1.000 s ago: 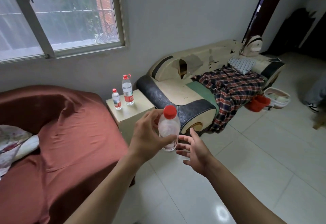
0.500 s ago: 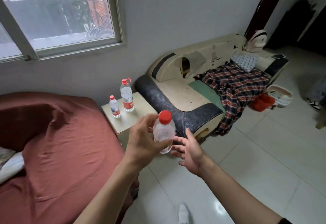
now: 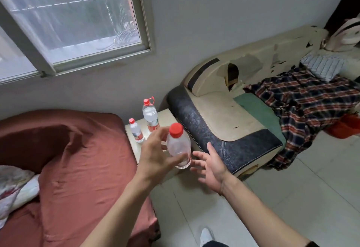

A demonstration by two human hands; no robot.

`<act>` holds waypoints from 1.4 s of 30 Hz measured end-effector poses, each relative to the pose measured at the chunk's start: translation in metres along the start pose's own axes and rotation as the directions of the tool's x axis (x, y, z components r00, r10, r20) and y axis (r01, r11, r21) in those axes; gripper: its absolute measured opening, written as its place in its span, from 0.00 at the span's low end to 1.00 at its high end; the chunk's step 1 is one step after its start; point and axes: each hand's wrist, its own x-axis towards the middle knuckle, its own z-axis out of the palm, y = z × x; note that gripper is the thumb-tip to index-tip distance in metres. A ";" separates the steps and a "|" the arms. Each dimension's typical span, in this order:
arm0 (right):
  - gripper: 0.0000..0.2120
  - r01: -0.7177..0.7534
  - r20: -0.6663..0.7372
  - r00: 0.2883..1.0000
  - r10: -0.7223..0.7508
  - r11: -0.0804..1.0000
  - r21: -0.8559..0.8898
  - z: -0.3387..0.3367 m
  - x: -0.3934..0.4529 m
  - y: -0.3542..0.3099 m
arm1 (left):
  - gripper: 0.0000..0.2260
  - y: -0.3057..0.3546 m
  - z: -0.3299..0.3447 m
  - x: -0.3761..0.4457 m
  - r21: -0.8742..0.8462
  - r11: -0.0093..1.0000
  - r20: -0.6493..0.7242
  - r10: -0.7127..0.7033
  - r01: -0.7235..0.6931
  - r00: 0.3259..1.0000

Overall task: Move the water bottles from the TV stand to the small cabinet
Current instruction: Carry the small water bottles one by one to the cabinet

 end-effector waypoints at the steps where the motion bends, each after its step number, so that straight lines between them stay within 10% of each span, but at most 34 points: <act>1: 0.36 -0.014 0.002 1.000 0.014 1.000 -0.005 -0.006 0.008 -0.011 | 0.26 0.000 0.007 0.012 0.005 1.000 -0.005 -0.019 0.019 1.000; 42: 0.31 -0.276 -0.030 0.959 0.283 0.898 -0.343 0.078 0.305 -0.163 | 0.23 -0.195 0.029 0.214 -0.037 0.957 -0.264 -0.288 0.289 0.920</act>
